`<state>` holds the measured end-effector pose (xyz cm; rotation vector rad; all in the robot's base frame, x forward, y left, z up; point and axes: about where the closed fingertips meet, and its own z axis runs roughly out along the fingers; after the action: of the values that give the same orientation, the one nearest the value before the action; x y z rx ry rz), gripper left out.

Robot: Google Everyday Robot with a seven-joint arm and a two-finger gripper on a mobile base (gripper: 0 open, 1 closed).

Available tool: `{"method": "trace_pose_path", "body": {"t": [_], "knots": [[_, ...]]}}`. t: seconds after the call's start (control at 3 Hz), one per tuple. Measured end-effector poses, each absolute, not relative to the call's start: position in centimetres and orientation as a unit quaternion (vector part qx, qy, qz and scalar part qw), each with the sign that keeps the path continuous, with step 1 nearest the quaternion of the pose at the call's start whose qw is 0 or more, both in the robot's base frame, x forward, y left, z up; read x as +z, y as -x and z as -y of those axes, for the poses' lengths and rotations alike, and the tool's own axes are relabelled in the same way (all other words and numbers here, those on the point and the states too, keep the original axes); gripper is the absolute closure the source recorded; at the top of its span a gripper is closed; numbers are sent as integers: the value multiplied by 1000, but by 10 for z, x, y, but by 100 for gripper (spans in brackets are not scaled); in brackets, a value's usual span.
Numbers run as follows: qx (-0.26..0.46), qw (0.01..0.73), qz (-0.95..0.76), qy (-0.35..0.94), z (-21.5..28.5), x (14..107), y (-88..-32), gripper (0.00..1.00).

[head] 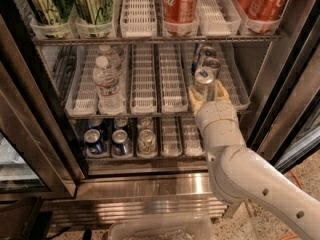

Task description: Pick redbull can from middle shelf of fridge

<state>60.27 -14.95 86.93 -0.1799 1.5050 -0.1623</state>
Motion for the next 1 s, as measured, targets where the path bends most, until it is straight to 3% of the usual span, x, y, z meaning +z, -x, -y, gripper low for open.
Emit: {"method": "trace_pose_path", "body": {"t": [1.0], "knots": [[-71, 718, -685, 100, 148, 892, -575, 100]]}}
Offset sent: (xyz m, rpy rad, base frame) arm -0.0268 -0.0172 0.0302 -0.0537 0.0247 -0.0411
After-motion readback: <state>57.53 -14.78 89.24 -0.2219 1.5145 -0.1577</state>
